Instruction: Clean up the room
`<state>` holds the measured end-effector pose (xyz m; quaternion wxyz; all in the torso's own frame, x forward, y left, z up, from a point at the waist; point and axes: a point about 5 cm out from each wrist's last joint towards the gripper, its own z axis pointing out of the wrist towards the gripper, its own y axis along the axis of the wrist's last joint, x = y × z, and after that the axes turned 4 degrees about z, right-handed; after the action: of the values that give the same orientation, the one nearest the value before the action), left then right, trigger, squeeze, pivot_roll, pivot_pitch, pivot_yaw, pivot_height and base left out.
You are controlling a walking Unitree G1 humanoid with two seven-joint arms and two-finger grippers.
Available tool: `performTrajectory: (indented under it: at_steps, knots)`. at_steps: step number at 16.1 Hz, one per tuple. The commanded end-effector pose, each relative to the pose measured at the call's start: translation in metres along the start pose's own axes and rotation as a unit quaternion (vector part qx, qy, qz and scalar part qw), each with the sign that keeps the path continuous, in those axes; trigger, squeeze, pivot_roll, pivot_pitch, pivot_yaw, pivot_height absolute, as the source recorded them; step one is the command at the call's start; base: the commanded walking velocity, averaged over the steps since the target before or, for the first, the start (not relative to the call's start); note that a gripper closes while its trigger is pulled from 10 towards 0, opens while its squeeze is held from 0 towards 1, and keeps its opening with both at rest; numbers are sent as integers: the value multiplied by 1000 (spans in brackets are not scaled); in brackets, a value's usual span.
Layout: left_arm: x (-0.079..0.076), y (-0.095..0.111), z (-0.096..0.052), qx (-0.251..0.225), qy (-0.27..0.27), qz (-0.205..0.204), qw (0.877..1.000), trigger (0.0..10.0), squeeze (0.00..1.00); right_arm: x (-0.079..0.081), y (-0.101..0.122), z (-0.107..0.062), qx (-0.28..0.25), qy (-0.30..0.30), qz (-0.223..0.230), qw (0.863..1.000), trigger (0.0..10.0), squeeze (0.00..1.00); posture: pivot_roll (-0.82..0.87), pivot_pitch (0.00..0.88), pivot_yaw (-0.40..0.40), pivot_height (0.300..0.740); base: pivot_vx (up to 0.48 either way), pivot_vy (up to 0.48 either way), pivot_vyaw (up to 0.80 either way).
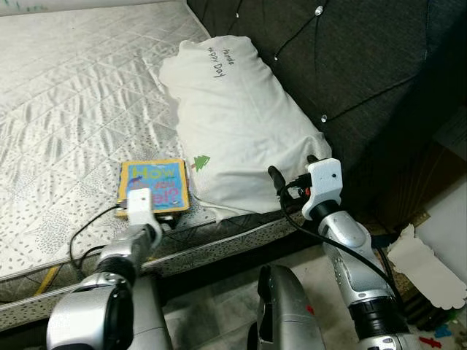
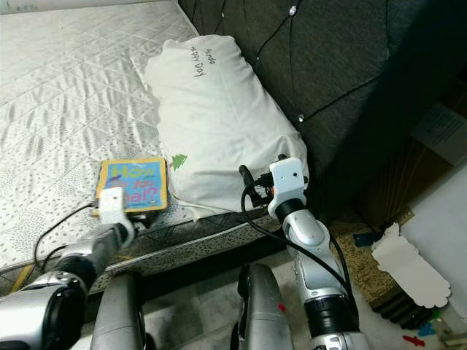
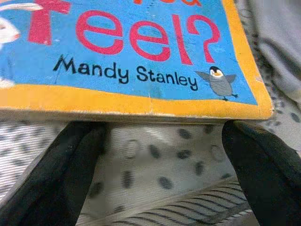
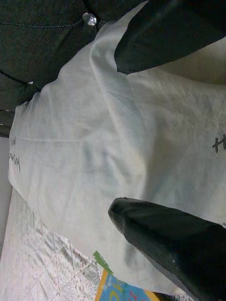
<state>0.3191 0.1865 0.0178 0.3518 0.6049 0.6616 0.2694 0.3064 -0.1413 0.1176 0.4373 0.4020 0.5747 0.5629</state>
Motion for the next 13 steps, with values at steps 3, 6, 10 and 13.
performTrajectory:
  at_steps: [3,6,10,13]
  knots:
    - [-8,-1,1,10,-25,19,999,10000,1000,1,2,7,-4,7,-2,1000,10000,0,-55,6,-55,557,0,0,0]
    - [-20,-2,3,26,-56,25,998,10000,1000,2,2,10,-7,8,-4,1000,10000,0,-53,0,-55,557,0,0,0]
    - [-40,5,5,30,-89,44,995,10000,1000,2,3,13,-11,6,-4,1000,10000,0,-56,0,-46,557,0,0,0]
    - [-60,16,6,3,-116,71,991,10000,1000,1,3,14,-13,2,-5,1000,10000,0,-56,0,-42,557,0,0,0]
